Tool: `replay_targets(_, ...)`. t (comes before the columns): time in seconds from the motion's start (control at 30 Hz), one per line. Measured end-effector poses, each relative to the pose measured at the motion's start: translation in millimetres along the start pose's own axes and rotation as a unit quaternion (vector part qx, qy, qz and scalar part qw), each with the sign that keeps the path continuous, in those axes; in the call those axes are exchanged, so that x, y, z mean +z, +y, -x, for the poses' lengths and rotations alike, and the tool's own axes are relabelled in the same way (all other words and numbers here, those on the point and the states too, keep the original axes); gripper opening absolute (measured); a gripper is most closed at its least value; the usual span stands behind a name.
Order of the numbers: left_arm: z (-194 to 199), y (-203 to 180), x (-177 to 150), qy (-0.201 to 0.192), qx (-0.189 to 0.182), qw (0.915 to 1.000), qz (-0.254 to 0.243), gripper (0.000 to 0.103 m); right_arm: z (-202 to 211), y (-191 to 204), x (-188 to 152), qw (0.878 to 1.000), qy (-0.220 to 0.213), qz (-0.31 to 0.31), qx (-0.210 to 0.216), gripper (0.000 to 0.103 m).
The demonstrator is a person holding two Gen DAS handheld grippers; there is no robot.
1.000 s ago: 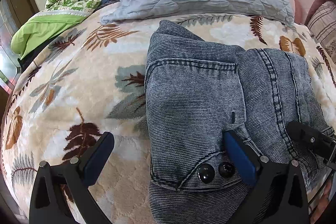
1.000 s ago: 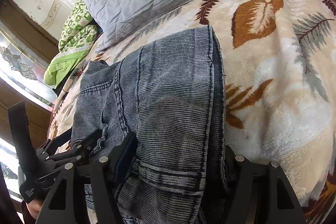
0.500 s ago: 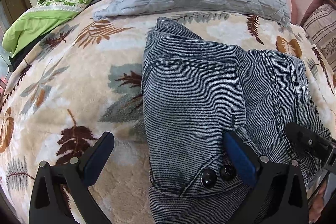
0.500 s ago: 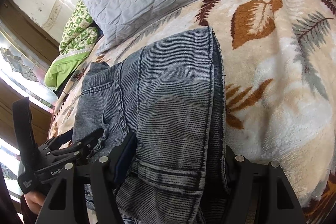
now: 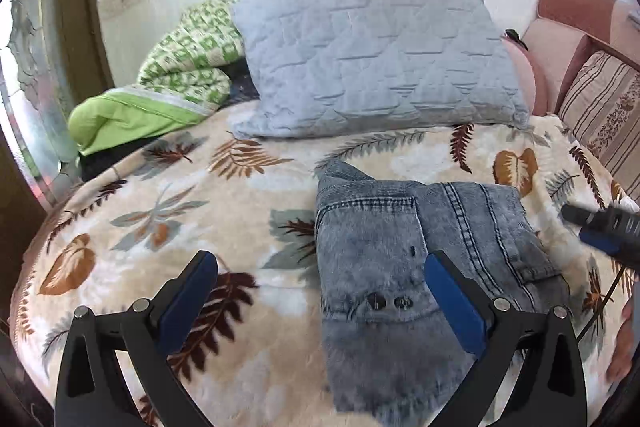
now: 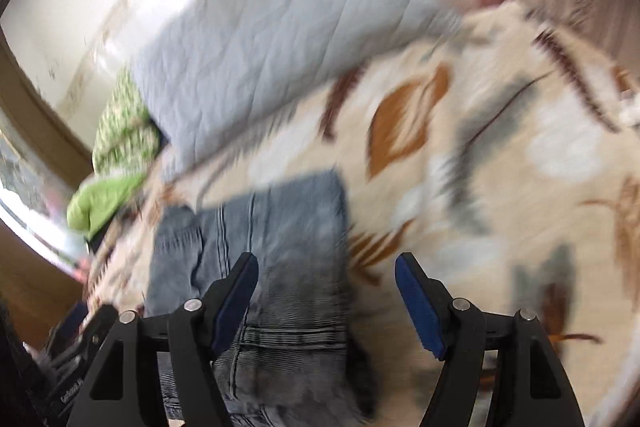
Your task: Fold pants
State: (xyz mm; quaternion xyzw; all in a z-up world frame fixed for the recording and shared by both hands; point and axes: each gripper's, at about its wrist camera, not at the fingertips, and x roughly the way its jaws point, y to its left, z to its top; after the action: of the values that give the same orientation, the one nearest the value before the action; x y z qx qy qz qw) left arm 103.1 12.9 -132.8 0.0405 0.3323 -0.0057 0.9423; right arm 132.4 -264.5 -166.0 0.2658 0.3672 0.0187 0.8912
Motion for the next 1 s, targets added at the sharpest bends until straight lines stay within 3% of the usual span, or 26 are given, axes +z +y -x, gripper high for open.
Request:
replay_targets(0.17,15.3,-4.1,-15.5,0.015,-0.018,0.9996,-0.012,0.103,9.8,-18.7,0.7,0.998,-0.005,-0.055,0.042,0.074)
replay_targets(0.3,29.2,3.2,-20.7,0.001,-0.035,0.9994,0.007,0.103,24.7,-5.6,-10.0,0.997,-0.005,-0.021,0.069,0.074)
replay_targets(0.4,46.0,8.0,-15.6,-0.035,-0.018,0.9991,0.013,0.103,54.2,17.9,-19.6,0.995,-0.039,0.048,0.084,0.074)
replay_targets(0.53,63.7,14.9,-10.8,-0.068,0.012,0.9970,0.034,0.103,93.0,44.7,-49.0,0.984,-0.090,0.133,0.078,0.074)
replay_targets(0.7,78.4,14.9,-11.5,-0.112,0.066,0.9912,0.025,0.103,105.0,72.8,-76.5,0.965,-0.129,0.221,0.056,0.074)
replay_targets(0.83,71.5,12.8,-12.0,-0.108,0.085,0.9905,0.004,0.103,97.2,76.1,-78.2,0.964,-0.138,0.224,0.042,0.075)
replay_targets(1.0,52.1,15.2,-16.3,-0.084,0.093,0.9921,-0.001,0.103,75.6,77.3,-77.6,0.968,-0.109,0.226,0.025,0.075)
